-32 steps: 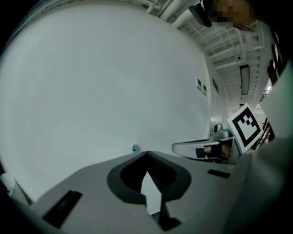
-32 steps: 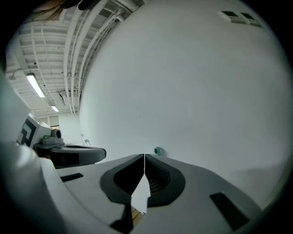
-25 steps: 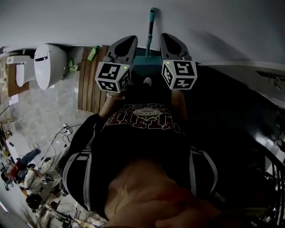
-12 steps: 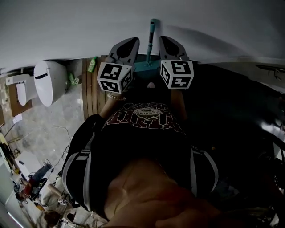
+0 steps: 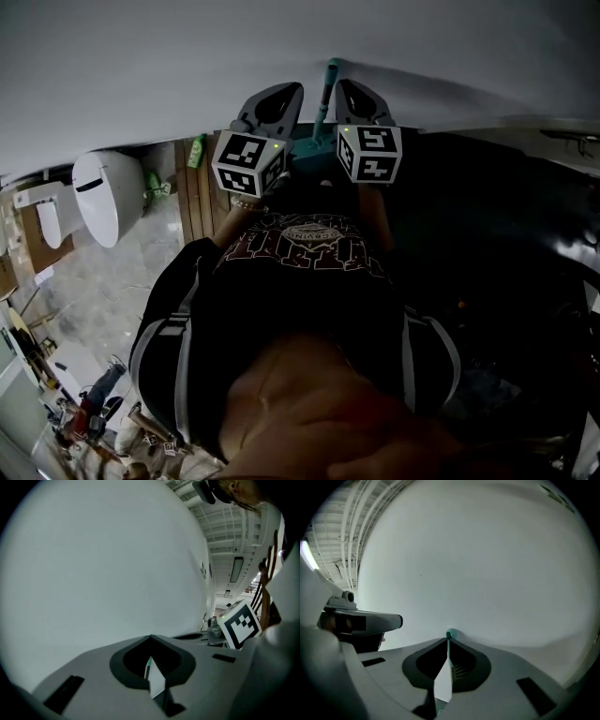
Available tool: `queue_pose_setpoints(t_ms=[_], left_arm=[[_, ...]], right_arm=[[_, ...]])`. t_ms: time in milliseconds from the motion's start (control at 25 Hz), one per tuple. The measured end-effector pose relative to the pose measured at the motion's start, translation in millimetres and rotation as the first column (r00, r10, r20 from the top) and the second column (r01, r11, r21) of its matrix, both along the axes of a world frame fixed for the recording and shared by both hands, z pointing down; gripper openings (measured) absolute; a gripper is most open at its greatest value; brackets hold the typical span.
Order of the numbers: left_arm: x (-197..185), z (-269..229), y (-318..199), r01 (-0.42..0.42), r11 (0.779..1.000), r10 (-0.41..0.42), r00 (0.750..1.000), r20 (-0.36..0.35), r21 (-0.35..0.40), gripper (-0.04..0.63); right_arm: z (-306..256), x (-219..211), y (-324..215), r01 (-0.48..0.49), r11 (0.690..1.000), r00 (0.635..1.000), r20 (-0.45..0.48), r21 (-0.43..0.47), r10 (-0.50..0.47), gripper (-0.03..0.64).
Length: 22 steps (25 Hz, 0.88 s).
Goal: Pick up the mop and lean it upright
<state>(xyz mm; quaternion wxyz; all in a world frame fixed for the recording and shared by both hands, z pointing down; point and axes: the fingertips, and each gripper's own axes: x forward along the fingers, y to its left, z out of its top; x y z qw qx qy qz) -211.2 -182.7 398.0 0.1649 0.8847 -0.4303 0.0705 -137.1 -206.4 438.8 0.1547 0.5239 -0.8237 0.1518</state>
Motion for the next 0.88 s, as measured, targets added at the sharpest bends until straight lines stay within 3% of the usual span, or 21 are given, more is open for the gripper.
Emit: queue_pose_setpoints(t_ms=[240, 400, 600, 880], left_arm=[[-8, 3, -10, -0.041, 0.999, 0.041, 0.999, 0.0, -0.006, 0.046], [-16, 2, -17, -0.045, 0.999, 0.045, 0.999, -0.003, -0.005, 0.046], [-24, 5, -21, -0.044, 0.999, 0.044, 0.999, -0.006, -0.008, 0.046], [-36, 3, -29, -0.033, 0.999, 0.033, 0.999, -0.013, -0.017, 0.046]], right_arm=[[16, -5, -16, -0.052, 0.998, 0.998, -0.024, -0.021, 0.051, 0.023], [23, -8, -27, -0.07, 0.997, 0.998, 0.004, -0.037, 0.07, 0.109], [29, -13, -36, -0.094, 0.995, 0.995, -0.029, -0.039, 0.093, 0.117], [31, -8, -50, -0.202, 0.979, 0.976, -0.082, -0.019, 0.2, 0.117]])
